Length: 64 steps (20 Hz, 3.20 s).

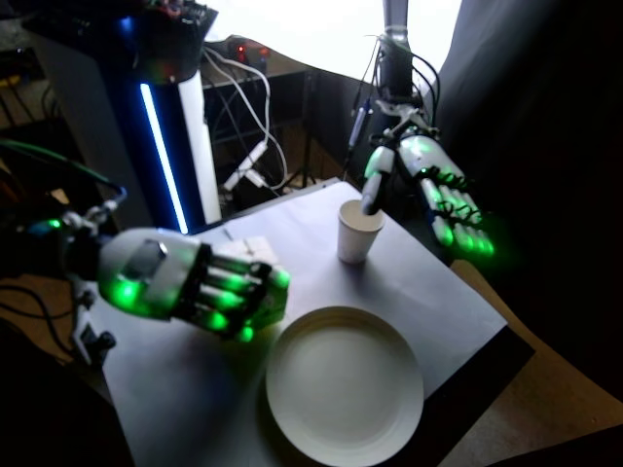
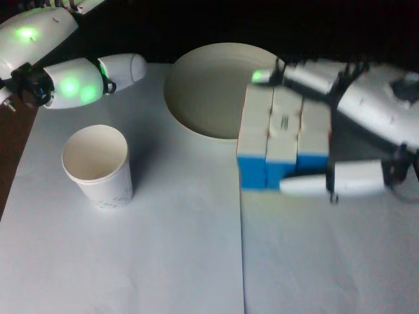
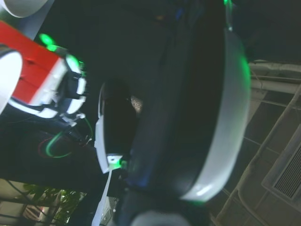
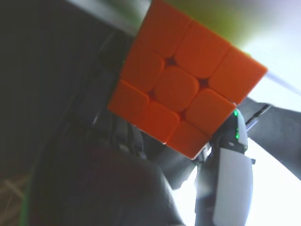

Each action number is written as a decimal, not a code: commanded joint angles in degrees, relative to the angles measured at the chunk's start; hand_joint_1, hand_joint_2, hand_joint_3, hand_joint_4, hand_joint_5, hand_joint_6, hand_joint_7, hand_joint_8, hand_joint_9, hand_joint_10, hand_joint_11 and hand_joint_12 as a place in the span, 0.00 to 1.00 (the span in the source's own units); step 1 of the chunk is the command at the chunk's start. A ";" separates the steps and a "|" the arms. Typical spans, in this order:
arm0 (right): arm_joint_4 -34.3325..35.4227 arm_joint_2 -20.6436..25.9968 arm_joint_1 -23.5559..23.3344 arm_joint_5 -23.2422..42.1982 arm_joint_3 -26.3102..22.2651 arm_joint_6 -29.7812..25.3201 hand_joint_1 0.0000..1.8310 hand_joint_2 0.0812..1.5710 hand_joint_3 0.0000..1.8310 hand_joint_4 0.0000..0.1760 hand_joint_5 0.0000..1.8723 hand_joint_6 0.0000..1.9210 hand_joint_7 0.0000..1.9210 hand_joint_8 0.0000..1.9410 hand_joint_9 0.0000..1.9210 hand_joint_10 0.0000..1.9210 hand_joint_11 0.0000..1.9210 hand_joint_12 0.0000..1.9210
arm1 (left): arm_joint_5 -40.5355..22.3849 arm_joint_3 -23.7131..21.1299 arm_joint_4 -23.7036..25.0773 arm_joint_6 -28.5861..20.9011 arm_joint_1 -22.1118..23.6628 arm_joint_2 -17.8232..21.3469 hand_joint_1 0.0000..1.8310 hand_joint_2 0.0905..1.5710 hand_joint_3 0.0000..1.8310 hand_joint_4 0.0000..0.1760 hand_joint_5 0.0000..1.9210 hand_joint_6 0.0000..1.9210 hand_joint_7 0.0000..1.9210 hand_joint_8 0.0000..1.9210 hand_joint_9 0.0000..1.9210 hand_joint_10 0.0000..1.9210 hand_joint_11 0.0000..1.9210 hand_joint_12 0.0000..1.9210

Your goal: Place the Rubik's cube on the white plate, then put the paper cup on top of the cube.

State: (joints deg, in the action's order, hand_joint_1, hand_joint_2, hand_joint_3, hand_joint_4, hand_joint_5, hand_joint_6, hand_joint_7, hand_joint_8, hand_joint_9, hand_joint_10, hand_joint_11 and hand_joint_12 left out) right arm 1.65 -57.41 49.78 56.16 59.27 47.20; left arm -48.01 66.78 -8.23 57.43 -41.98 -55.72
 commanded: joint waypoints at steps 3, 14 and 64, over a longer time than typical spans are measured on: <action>-0.03 0.15 -3.55 9.88 1.15 -0.47 0.59 0.85 0.00 0.00 0.27 0.84 0.34 0.85 0.31 1.00 0.42 1.00 | -7.59 0.26 -0.31 -0.16 0.39 -0.04 0.11 0.82 0.00 0.33 0.02 0.00 0.00 0.00 0.00 0.00 0.01 0.00; 1.70 -12.45 -15.88 -8.34 17.67 -0.46 0.59 0.84 0.00 0.00 0.27 0.84 0.35 0.84 0.30 0.99 0.35 1.00 | -7.91 0.28 -0.53 -0.17 0.05 -0.04 0.07 0.82 0.00 0.36 0.01 0.00 0.00 0.00 0.00 0.00 0.01 0.01; 7.51 1.60 2.96 5.71 -1.68 6.72 0.54 0.91 0.00 0.00 0.18 0.96 0.28 0.91 0.15 0.91 0.01 1.00 | -22.86 -9.76 -6.62 -7.71 -25.51 4.36 0.43 0.61 0.00 0.74 0.00 0.00 0.04 0.00 0.03 0.00 0.00 0.15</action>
State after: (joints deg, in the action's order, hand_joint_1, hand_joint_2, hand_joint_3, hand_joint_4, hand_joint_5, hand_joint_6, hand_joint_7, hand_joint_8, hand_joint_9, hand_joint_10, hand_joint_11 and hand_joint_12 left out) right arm 9.41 -55.90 53.12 54.63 57.69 54.04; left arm -64.45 57.04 -14.26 49.91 -67.96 -51.53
